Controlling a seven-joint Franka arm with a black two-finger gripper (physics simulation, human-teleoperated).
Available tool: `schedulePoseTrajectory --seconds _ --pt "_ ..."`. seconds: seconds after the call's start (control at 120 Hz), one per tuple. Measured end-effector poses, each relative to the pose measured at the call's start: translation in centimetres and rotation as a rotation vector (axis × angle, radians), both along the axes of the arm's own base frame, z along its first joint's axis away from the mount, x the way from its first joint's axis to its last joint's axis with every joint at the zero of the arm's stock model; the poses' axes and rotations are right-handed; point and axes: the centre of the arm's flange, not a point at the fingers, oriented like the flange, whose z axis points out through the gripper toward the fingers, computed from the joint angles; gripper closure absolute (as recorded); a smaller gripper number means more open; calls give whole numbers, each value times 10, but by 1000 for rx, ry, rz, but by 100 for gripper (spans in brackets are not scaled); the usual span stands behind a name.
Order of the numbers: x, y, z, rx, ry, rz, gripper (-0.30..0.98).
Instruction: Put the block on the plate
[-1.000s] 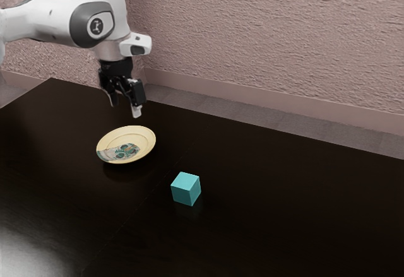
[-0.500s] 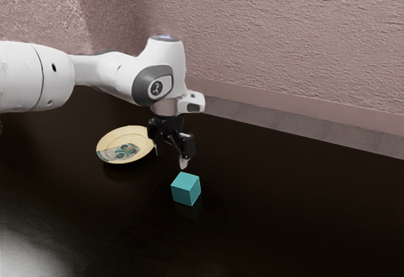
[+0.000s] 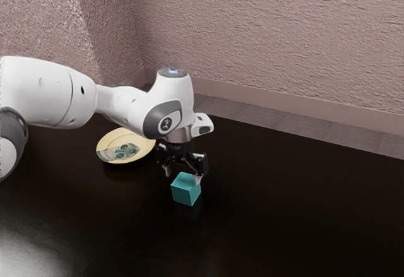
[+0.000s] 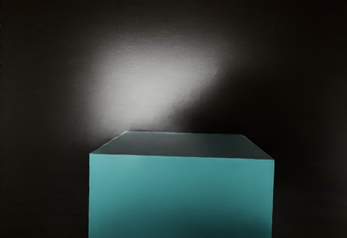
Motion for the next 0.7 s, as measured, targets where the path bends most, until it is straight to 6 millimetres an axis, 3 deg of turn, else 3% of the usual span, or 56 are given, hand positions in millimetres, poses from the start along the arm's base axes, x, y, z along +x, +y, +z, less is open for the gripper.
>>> schedulePoseTrajectory --seconds 0.475,0.7 --pt "-5 -1 -31 21 -9 101 1" --pt "-5 0 -37 24 -8 136 19"
